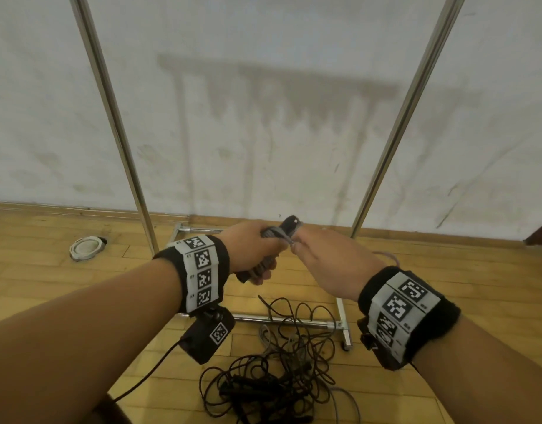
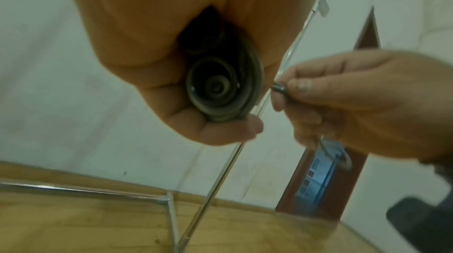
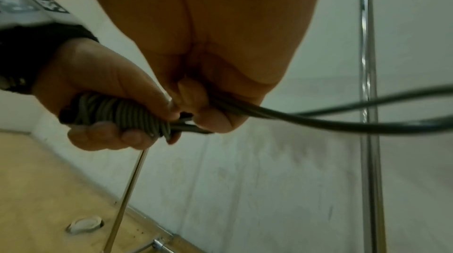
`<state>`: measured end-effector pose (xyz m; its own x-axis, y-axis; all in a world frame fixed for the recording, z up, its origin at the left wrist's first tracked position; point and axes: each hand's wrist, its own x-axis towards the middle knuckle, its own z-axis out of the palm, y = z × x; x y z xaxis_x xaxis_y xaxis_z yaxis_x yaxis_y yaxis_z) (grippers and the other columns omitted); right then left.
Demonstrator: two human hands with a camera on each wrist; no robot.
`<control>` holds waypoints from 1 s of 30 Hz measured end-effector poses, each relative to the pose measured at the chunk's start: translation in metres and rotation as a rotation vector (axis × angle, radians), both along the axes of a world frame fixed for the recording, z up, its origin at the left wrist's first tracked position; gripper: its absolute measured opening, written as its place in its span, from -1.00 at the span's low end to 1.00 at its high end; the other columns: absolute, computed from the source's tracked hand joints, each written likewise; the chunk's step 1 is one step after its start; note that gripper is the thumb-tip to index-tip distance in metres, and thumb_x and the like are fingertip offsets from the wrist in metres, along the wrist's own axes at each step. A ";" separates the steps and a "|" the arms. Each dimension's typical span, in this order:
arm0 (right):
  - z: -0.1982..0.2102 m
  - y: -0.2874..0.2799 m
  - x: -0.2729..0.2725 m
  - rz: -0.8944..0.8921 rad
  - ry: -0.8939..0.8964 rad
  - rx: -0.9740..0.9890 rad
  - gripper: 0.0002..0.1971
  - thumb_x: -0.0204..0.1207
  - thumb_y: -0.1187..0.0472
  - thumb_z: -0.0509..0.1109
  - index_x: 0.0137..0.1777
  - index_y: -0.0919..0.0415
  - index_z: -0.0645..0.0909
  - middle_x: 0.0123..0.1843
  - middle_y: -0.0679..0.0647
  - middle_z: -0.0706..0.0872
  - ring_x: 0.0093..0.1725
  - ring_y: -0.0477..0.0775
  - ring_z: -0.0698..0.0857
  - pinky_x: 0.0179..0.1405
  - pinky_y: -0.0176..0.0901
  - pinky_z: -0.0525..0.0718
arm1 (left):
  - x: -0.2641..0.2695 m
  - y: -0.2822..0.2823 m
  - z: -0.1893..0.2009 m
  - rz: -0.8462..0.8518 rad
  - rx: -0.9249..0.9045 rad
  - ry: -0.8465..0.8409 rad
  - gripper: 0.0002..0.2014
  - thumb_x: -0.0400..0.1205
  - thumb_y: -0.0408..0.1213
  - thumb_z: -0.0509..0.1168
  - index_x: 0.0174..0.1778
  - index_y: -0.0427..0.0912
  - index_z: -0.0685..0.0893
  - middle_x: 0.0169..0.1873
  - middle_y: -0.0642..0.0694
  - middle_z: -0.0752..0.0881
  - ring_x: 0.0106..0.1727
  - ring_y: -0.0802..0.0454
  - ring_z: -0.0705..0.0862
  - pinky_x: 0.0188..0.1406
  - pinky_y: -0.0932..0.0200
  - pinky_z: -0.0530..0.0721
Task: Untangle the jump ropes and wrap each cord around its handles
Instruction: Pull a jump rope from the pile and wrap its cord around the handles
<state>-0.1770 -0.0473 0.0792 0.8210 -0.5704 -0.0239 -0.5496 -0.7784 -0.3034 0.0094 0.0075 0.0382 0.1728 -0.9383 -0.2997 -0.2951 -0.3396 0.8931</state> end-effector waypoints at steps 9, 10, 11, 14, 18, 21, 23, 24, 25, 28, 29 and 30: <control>-0.011 -0.020 -0.014 -0.045 -0.139 0.217 -0.77 0.83 0.08 0.13 0.00 -0.03 0.58 -0.24 -0.07 0.78 -0.25 -0.17 0.73 -0.30 -0.28 0.69 | 0.008 0.003 0.013 0.047 -0.173 0.399 -0.55 0.59 0.22 0.48 0.09 -0.11 0.70 -0.30 -0.22 0.76 -0.41 -0.14 0.71 -0.46 0.04 0.70; -0.013 -0.020 -0.014 -0.037 -0.140 0.232 -0.77 0.83 0.08 0.14 0.00 -0.03 0.59 -0.22 -0.08 0.79 -0.22 -0.20 0.73 -0.30 -0.36 0.67 | 0.008 0.003 0.014 0.041 -0.187 0.403 -0.57 0.61 0.17 0.45 0.11 -0.14 0.68 -0.30 -0.23 0.76 -0.42 -0.15 0.71 -0.45 0.03 0.71; -0.014 -0.021 -0.015 -0.026 -0.133 0.238 -0.78 0.83 0.08 0.15 -0.01 -0.04 0.59 -0.20 -0.10 0.80 -0.19 -0.24 0.73 -0.29 -0.43 0.63 | 0.008 0.004 0.015 0.035 -0.197 0.402 -0.60 0.63 0.12 0.42 0.12 -0.16 0.67 -0.30 -0.24 0.76 -0.42 -0.16 0.71 -0.45 0.02 0.72; -0.015 -0.022 -0.016 -0.016 -0.112 0.246 -0.79 0.82 0.06 0.17 -0.01 -0.07 0.60 -0.16 -0.16 0.81 -0.13 -0.28 0.71 -0.24 -0.50 0.58 | 0.006 0.007 0.018 -0.013 -0.207 0.386 -0.65 0.66 0.04 0.37 0.11 -0.21 0.64 -0.28 -0.26 0.78 -0.41 -0.18 0.73 -0.43 0.00 0.75; -0.015 -0.029 -0.022 -0.015 -0.023 0.185 -0.82 0.79 -0.01 0.22 0.08 -0.08 0.67 -0.06 -0.22 0.78 -0.06 -0.25 0.69 -0.07 -0.24 0.62 | 0.000 0.015 0.023 -0.212 -0.115 0.207 -0.69 0.70 0.00 0.38 0.23 -0.13 0.67 -0.19 -0.25 0.86 -0.28 -0.19 0.84 -0.32 -0.02 0.82; -0.015 -0.032 -0.024 0.018 0.162 0.073 -0.89 0.75 0.05 0.31 0.12 -0.06 0.68 0.01 -0.12 0.74 0.00 -0.04 0.66 0.05 -0.09 0.66 | -0.018 0.021 0.021 -0.426 0.080 -0.174 -0.83 0.70 0.04 0.42 0.15 0.14 0.66 -0.15 -0.07 0.91 -0.15 -0.05 0.92 -0.19 -0.02 0.90; -0.011 -0.028 -0.020 0.048 0.286 0.001 -0.86 0.74 -0.01 0.31 0.11 -0.04 0.67 0.00 -0.07 0.71 0.01 0.01 0.65 0.05 -0.02 0.68 | -0.036 0.024 0.012 -0.496 0.188 -0.441 -0.82 0.69 0.02 0.42 0.13 0.11 0.62 -0.21 -0.03 0.90 -0.25 0.06 0.89 -0.32 0.14 0.86; -0.007 -0.025 -0.017 0.064 0.320 -0.028 -0.83 0.75 -0.06 0.30 0.09 -0.03 0.67 -0.04 -0.09 0.68 -0.01 0.01 0.65 0.01 -0.01 0.68 | -0.044 0.024 0.006 -0.519 0.226 -0.559 -0.78 0.68 0.03 0.41 0.14 0.07 0.59 -0.21 -0.05 0.88 -0.29 0.06 0.86 -0.34 0.14 0.86; -0.003 -0.020 -0.013 0.086 0.346 -0.066 -0.81 0.75 -0.09 0.28 0.05 -0.04 0.65 -0.07 -0.11 0.64 -0.04 0.02 0.65 -0.03 -0.01 0.67 | -0.052 0.025 0.001 -0.535 0.256 -0.647 -0.74 0.69 0.05 0.40 0.17 0.04 0.57 -0.18 -0.04 0.86 -0.30 0.04 0.82 -0.35 0.13 0.85; 0.007 -0.003 0.000 0.158 0.396 -0.203 -0.80 0.79 -0.01 0.23 0.00 0.01 0.61 -0.03 -0.04 0.65 -0.06 0.08 0.67 -0.02 0.02 0.70 | -0.060 0.021 -0.010 -0.490 0.293 -0.695 -0.70 0.72 0.03 0.39 0.27 0.01 0.56 -0.15 -0.03 0.79 -0.34 0.06 0.75 -0.48 0.20 0.74; 0.009 0.004 0.003 0.171 0.395 -0.234 -0.79 0.80 0.04 0.21 0.03 0.06 0.63 -0.01 0.00 0.68 -0.06 0.10 0.68 0.02 0.05 0.73 | -0.058 0.018 -0.011 -0.447 0.282 -0.675 -0.75 0.73 -0.01 0.38 0.25 0.00 0.59 -0.19 -0.02 0.78 -0.38 0.08 0.72 -0.51 0.22 0.69; 0.010 0.011 0.006 0.176 0.378 -0.250 -0.78 0.80 0.09 0.18 0.07 0.08 0.66 0.00 0.03 0.71 -0.05 0.11 0.70 0.03 0.06 0.74 | -0.054 0.015 -0.011 -0.397 0.269 -0.644 -0.84 0.75 -0.06 0.36 0.17 -0.01 0.63 -0.24 -0.01 0.78 -0.41 0.10 0.70 -0.50 0.23 0.67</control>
